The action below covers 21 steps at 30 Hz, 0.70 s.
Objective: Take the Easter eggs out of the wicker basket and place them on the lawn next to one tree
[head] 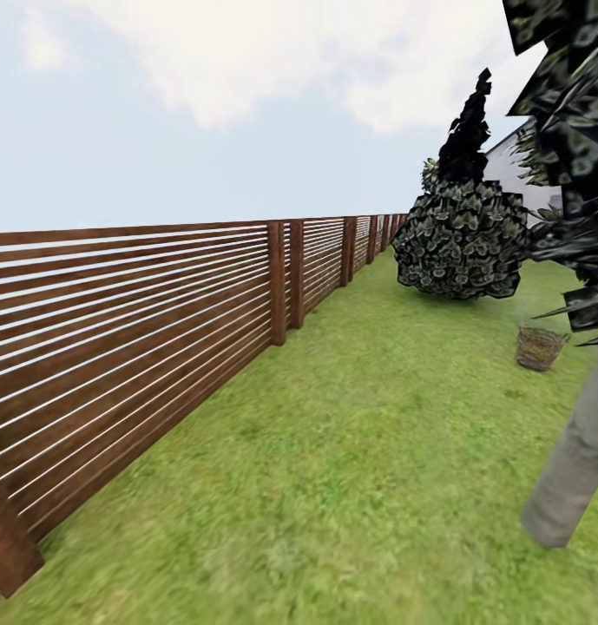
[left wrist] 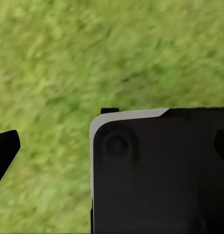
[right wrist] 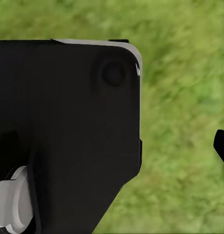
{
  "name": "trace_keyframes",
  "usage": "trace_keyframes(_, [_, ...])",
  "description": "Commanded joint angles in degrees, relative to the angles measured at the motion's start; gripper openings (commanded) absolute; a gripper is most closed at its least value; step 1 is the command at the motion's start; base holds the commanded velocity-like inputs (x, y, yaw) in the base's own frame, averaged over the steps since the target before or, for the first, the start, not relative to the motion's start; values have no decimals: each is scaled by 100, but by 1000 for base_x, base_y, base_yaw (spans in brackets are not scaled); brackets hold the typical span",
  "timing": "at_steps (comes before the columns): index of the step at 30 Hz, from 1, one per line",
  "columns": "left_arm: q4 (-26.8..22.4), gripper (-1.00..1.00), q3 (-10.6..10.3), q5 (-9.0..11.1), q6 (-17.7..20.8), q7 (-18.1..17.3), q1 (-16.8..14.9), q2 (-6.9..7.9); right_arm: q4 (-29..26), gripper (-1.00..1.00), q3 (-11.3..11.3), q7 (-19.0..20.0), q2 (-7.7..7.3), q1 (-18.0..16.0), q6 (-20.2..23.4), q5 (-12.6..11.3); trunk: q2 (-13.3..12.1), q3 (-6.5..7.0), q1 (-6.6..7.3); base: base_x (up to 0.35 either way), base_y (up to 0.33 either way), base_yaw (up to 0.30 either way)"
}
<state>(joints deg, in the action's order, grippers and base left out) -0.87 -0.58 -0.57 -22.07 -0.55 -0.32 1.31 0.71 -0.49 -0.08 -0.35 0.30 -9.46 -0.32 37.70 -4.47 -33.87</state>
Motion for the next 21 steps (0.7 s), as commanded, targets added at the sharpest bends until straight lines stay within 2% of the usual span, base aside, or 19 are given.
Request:
trace_keyframes(1, [2,100,-4,-5,-17,-6,-3,1,8,100,-4,-1,0,-3,-29,-3,6,-8,-4,291,0,0])
trace_keyframes(10, [0,100,-4,-4,-21,-6,-3,1,8,100,-4,-1,0,-3,-29,-3,6,-8,-4,282,26,0])
trace_keyframes(21, [-1,100,-4,-1,-25,-6,-3,1,8,100,-4,-1,-1,-3,-29,-3,6,-8,-4,277,165,0])
